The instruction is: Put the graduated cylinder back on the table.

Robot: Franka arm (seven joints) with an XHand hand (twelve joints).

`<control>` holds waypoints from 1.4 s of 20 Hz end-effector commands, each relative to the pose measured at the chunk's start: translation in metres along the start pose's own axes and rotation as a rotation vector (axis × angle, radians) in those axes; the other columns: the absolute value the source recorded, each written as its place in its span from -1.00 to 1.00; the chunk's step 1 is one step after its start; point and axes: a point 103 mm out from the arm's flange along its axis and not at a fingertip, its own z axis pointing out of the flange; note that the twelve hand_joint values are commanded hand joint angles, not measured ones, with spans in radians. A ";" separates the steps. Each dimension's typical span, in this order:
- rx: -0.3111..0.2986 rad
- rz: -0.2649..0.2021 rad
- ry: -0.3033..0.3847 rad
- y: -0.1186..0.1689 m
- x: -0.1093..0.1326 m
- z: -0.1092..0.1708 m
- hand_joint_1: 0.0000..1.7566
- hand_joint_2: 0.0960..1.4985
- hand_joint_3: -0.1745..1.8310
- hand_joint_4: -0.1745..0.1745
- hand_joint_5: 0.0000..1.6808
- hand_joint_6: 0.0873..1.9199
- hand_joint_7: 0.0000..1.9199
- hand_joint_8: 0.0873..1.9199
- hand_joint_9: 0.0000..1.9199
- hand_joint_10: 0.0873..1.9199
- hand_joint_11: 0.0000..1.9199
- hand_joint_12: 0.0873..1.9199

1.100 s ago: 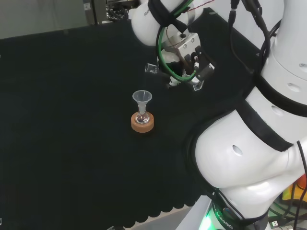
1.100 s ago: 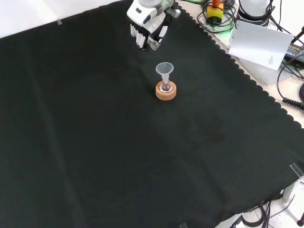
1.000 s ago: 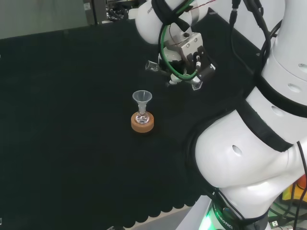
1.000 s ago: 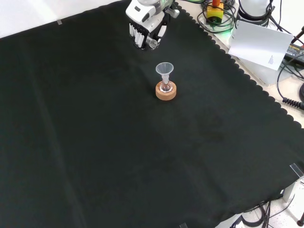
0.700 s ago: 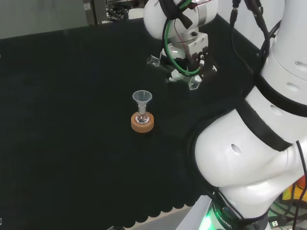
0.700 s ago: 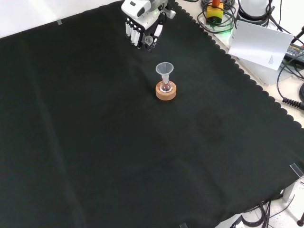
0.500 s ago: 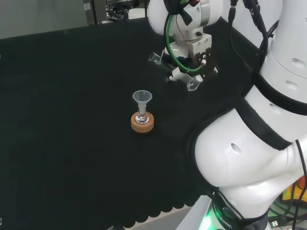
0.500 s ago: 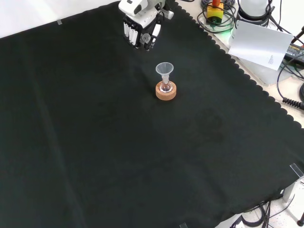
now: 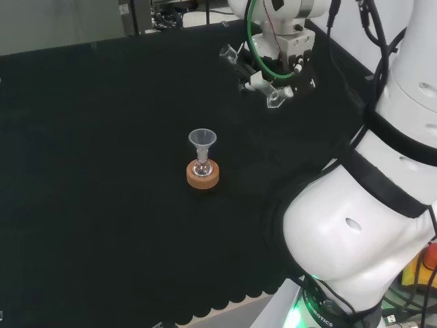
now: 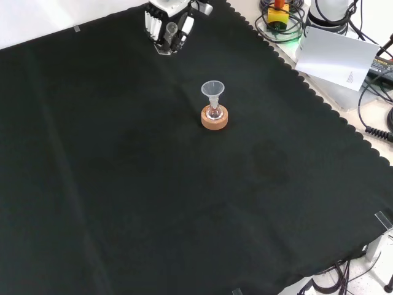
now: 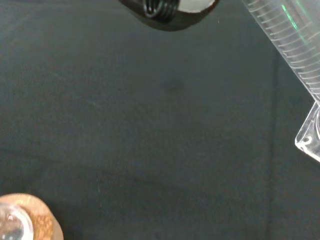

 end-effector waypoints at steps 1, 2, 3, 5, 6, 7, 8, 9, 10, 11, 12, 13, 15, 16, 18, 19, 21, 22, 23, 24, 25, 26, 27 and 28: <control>-0.094 -0.088 0.247 0.096 -0.006 0.065 0.44 0.41 -0.82 -1.00 0.22 -0.06 0.10 -0.09 0.53 -1.00 0.29 -0.32; -0.098 -0.089 0.255 0.100 -0.006 0.067 0.44 0.41 -0.82 -1.00 0.21 -0.06 0.10 -0.09 0.53 -1.00 0.29 -0.31; -0.103 -0.087 0.263 0.104 -0.007 0.069 0.44 0.42 -0.82 -1.00 0.21 -0.06 0.10 -0.09 0.53 -1.00 0.29 -0.31; -0.116 -0.077 0.284 0.111 -0.007 0.073 0.44 0.42 -0.82 -1.00 0.21 -0.06 0.10 -0.09 0.53 -1.00 0.29 -0.31; -0.127 -0.071 0.301 0.114 -0.008 0.075 0.44 0.42 -0.82 -1.00 0.21 -0.06 0.10 -0.09 0.53 -1.00 0.29 -0.31; -0.134 -0.067 0.321 0.117 -0.008 0.077 0.44 0.42 -0.82 -1.00 0.21 -0.06 0.10 -0.09 0.53 -1.00 0.29 -0.31; -0.140 -0.065 0.337 0.121 -0.008 0.079 0.44 0.42 -0.82 -1.00 0.21 -0.06 0.10 -0.09 0.53 -1.00 0.29 -0.31; -0.147 -0.065 0.347 0.124 -0.007 0.081 0.44 0.42 -0.82 -1.00 0.21 -0.06 0.10 -0.09 0.53 -1.00 0.28 -0.31; -0.149 -0.069 0.354 0.129 -0.006 0.082 0.44 0.42 -0.82 -1.00 0.21 -0.06 0.10 -0.09 0.53 -1.00 0.28 -0.31; -0.153 -0.073 0.367 0.133 -0.005 0.084 0.44 0.42 -0.82 -1.00 0.21 -0.06 0.10 -0.09 0.53 -1.00 0.28 -0.31; -0.157 -0.076 0.380 0.137 -0.004 0.085 0.44 0.42 -0.82 -1.00 0.21 -0.06 0.09 -0.09 0.53 -1.00 0.28 -0.31; -0.160 -0.081 0.388 0.141 -0.002 0.087 0.44 0.42 -0.82 -1.00 0.21 -0.06 0.09 -0.09 0.53 -1.00 0.28 -0.31; -0.167 -0.087 0.404 0.148 0.000 0.091 0.44 0.42 -0.82 -1.00 0.21 -0.05 0.09 -0.09 0.53 -1.00 0.28 -0.31; -0.172 -0.089 0.413 0.152 0.001 0.093 0.44 0.42 -0.82 -1.00 0.21 -0.05 0.09 -0.09 0.53 -1.00 0.28 -0.31; -0.183 -0.089 0.430 0.157 0.001 0.097 0.44 0.42 -0.82 -1.00 0.21 -0.05 0.09 -0.08 0.52 -1.00 0.28 -0.31; -0.186 -0.090 0.440 0.159 0.001 0.099 0.44 0.42 -0.82 -1.00 0.21 -0.05 0.09 -0.08 0.52 -1.00 0.28 -0.31; -0.194 -0.085 0.452 0.163 -0.001 0.102 0.44 0.42 -0.82 -1.00 0.21 -0.05 0.09 -0.08 0.52 -1.00 0.28 -0.31; -0.194 -0.084 0.457 0.165 -0.002 0.104 0.44 0.42 -0.82 -1.00 0.21 -0.05 0.09 -0.08 0.52 -1.00 0.28 -0.31; -0.191 -0.080 0.467 0.167 -0.003 0.106 0.44 0.42 -0.82 -1.00 0.21 -0.05 0.09 -0.08 0.52 -1.00 0.28 -0.31; -0.192 -0.076 0.475 0.169 -0.004 0.107 0.44 0.42 -0.82 -1.00 0.21 -0.05 0.09 -0.08 0.52 -1.00 0.27 -0.30; -0.194 -0.072 0.487 0.171 -0.005 0.109 0.44 0.42 -0.82 -1.00 0.20 -0.05 0.09 -0.08 0.52 -1.00 0.27 -0.30; -0.195 -0.071 0.496 0.173 -0.006 0.111 0.44 0.42 -0.82 -1.00 0.20 -0.04 0.09 -0.08 0.51 -1.00 0.27 -0.30; -0.196 -0.069 0.500 0.175 -0.006 0.113 0.44 0.42 -0.82 -1.00 0.20 -0.04 0.08 -0.07 0.51 -1.00 0.27 -0.30; -0.197 -0.068 0.506 0.176 -0.007 0.116 0.44 0.42 -0.82 -1.00 0.20 -0.04 0.08 -0.07 0.51 -1.00 0.27 -0.30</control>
